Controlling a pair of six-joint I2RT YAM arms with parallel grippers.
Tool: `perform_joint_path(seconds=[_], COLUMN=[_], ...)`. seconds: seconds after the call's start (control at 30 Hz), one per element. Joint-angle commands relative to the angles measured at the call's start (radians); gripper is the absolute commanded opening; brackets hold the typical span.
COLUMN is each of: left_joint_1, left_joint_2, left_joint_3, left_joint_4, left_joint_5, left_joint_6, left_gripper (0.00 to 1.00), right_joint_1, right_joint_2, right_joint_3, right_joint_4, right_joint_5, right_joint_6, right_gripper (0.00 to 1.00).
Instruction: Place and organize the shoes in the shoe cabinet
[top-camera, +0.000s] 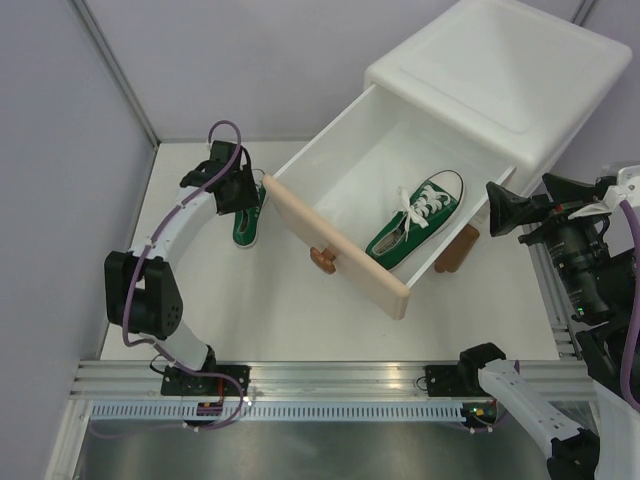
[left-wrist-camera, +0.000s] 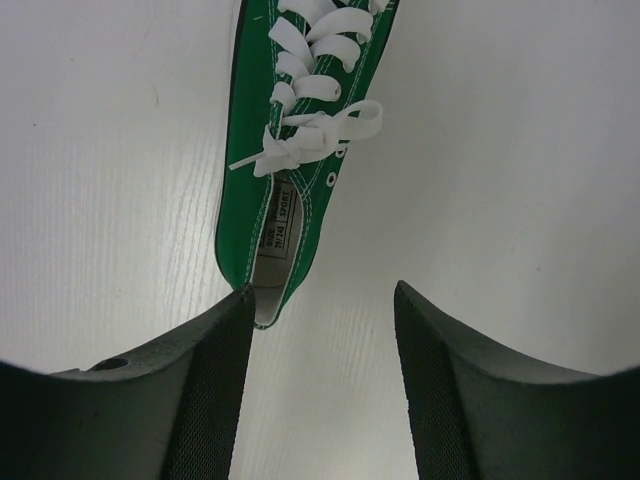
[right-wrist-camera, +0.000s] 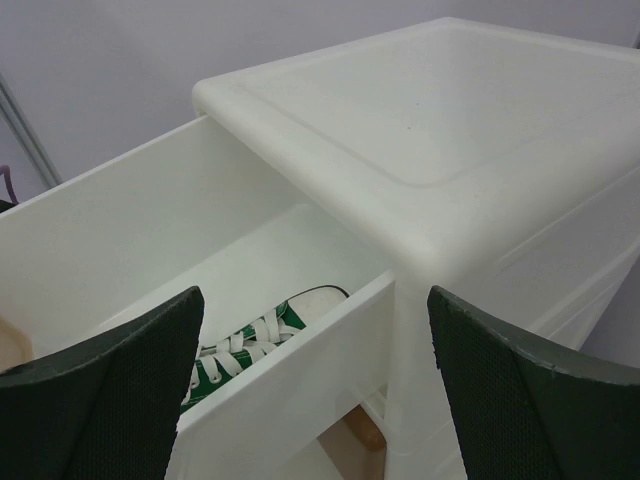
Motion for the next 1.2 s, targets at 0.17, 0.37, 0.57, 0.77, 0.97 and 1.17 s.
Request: perform_joint_path(seconds=[0.17,0.37,0.57,0.77,0.97,1.17], left_joint_1=[0.029,0.061,0.078,0.095,0.103,0.103], left_joint_2=[0.114,0.105,0.122,0.171,0.225,0.262], left_joint_3=[-0.014,-0.04,-0.057,-0.073,-0.084,-0.092], left_joint_4=[0.08,0.097,0.098,0.101,0.1,0.103], left_joint_5=[0.014,0.01,0.016,0.014,0.034,0.039], left_joint_6=[-0.01,-0.015,-0.007,0.001,0.011,0.004], left_gripper=[0.59,0.55,0.53,0.51,0.5,0.5], right_joint_1=[0.004,0.003,0.003,0.003,0.003,0.003], right_joint_2=[-0.006,-0.003,0.0,-0.009,-0.016,-0.014], right_joint_3=[-0.003,-0.006,-0.007,-0.015,-0.03,-0.032], right_joint_4=[-0.008,-0.008,-0.008,-0.008,-0.012,-0.009], right_joint_5=[0.028,0.031,0.025,0.031,0.031,0.022], right_joint_6=[-0.018,-0.018,-0.015,-0.016,-0.016,-0.01], right_gripper=[0.96,0.96,0.96,0.96,0.96,0.96])
